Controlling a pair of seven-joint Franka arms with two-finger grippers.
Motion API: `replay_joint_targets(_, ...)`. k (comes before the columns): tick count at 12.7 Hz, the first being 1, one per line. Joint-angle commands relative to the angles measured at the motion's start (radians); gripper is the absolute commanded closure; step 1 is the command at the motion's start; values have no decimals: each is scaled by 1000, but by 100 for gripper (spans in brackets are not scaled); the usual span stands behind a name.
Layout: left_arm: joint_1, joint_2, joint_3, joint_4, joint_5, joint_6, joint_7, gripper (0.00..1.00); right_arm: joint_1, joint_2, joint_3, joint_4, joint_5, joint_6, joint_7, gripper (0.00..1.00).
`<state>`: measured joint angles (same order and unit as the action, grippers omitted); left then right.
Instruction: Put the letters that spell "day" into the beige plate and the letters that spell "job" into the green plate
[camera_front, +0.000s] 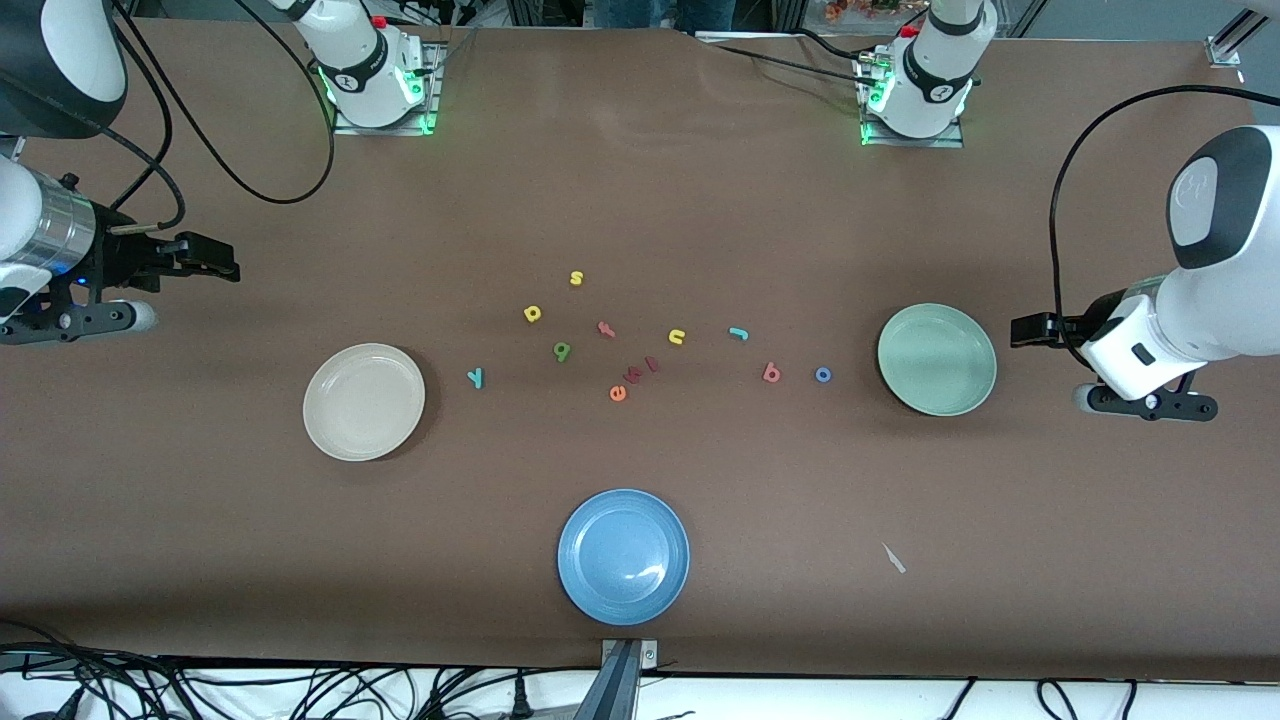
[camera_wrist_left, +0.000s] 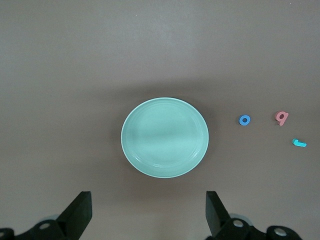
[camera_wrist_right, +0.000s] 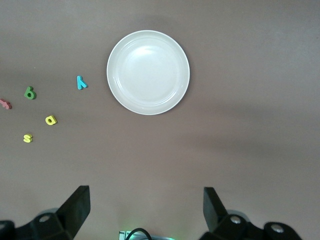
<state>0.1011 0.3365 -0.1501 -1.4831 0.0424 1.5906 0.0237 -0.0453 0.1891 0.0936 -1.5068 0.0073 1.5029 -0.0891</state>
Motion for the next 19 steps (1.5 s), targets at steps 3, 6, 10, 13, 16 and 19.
replay_joint_targets(3, -1, -7, 4, 0, -32, -12, 19, 0, -2, -7, 2, -15, 17, -3, -6, 0)
replay_joint_targets(6, 3, -7, 4, 0, -32, -12, 22, 0, -2, -7, 2, -24, 17, 2, -6, 0)
replay_joint_targets(10, 2, -7, 6, 1, -32, -12, 22, 0, -2, -7, 0, -33, 17, 10, -6, 0)
replay_joint_targets(13, 0, -7, 6, 1, -32, -12, 21, 0, -1, -7, 2, -52, 17, 29, -6, 0)
replay_joint_targets(16, -4, -7, 6, -2, -32, -12, 16, 0, -2, -8, 2, -53, 17, 28, -6, 0)
replay_joint_targets(19, -3, -7, 6, 0, -32, -12, 21, 0, -1, -13, 2, -61, 17, 30, 3, 0)
